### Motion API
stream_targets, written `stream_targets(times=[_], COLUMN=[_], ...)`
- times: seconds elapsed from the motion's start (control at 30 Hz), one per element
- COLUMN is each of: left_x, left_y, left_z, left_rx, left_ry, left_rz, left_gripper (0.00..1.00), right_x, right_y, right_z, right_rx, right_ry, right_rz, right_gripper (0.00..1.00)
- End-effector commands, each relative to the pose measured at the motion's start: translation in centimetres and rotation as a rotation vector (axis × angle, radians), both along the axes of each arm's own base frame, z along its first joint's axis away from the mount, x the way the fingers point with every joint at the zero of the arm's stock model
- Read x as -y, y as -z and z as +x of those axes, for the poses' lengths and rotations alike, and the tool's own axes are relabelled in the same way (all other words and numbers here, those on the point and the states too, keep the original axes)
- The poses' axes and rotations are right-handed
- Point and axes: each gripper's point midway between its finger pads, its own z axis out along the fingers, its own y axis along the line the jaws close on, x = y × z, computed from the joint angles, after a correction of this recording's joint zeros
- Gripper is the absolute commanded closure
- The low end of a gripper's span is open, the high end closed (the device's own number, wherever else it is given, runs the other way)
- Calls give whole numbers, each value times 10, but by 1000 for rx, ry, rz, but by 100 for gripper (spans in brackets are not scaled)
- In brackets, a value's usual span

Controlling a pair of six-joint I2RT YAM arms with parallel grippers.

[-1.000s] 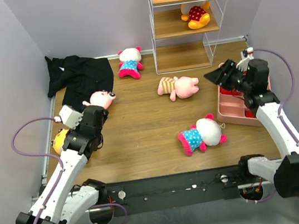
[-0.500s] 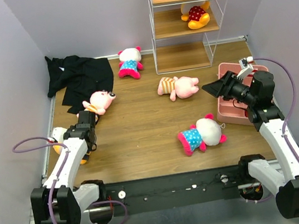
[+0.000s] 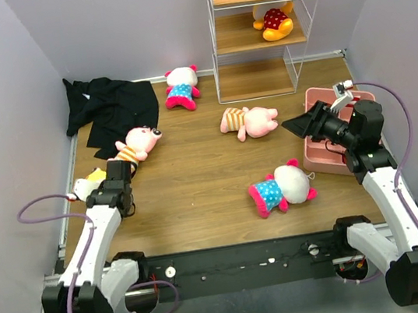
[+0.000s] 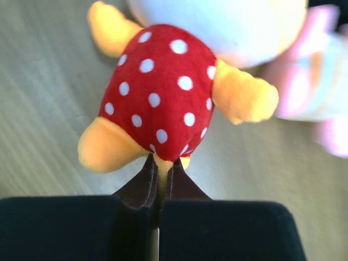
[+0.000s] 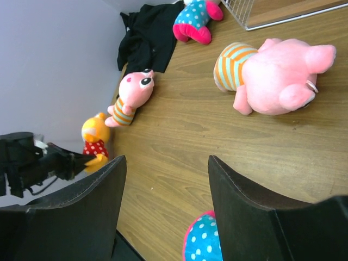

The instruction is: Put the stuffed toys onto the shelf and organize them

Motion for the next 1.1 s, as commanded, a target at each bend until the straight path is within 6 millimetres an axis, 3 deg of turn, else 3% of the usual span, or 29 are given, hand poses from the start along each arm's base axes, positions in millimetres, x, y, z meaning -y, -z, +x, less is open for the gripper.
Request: stream_targets(times=[0.0,0.1,0.13,0.23,0.37,0.4,0.47,0.53,0.7,0.83,0.87,0.9,1.07], left_x=[6,30,38,66,122,145,171,200,234,256,261,267,294], left_y=[-79,-123,-132,-141,-121,-121,-103,-101,-62,-50,-44,-46,-43], left_z=[21,31,32,30,33,34,34,32,40,49,50,54,57], left_rx=[226,380,406,408,362,384,342,346,209,166,153,171,145], left_ry=[135,288,323,404,547,609,667,742,829,907,922,937,1074], left_rz=[60,64,49,7,-90,-124,-155,-163,-91,-95,-95,-105,-128], left_gripper=[100,100,100,100,100,100,100,100,100,100,98,87,57], right_x=[-10,-13,-22,-33,-47,-48,-55,-57,-56,-58,-58,-58,-60], right_y=[-1,-3,-3,-3,3,7,11,18,30,37,37,37,38], right_z=[-10,-9,-13,-16,-20,-19,-23,-25,-27,-28,-29,-29,-30], right_rx=[28,19,20,10,-10,-22,-35,-52,-89,-102,-103,-104,-109], right_ry=[-70,-75,-109,-136,-152,-140,-158,-155,-129,-124,-125,-120,-106], right_rz=[0,-7,-11,-16,-31,-39,-42,-49,-68,-91,-91,-93,-115], right_gripper=[31,31,31,32,32,32,32,32,33,34,34,34,34])
